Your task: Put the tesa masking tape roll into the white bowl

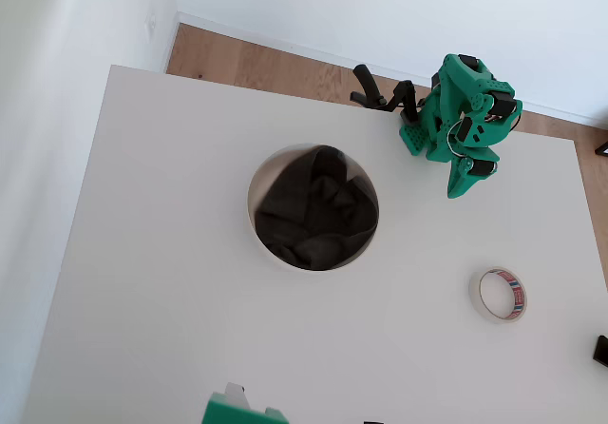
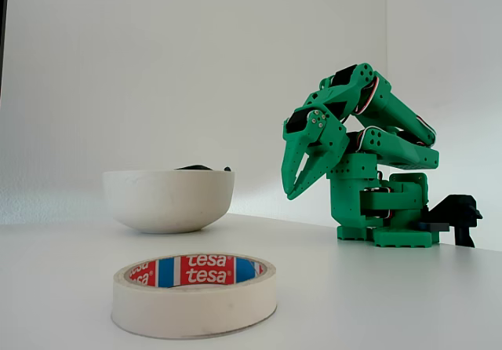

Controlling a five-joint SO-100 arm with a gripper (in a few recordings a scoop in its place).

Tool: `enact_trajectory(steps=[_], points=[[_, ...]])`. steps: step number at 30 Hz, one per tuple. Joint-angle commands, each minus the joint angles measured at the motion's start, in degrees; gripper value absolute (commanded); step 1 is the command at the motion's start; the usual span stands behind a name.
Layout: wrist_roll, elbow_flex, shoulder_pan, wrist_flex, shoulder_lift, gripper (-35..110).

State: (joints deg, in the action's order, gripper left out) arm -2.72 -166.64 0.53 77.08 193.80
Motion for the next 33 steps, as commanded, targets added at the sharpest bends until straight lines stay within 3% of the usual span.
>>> enact_trajectory(steps=[1,26,30,33], points=[[-0.6,0.3,-0.6,0.3,0.4,-8],[-0.6,0.3,-0.6,0.3,0.4,-8],[0.2,0.3,-1.4,0.3,0.4,0],[0.4,0.3,-1.7,0.3,0.4,-1]])
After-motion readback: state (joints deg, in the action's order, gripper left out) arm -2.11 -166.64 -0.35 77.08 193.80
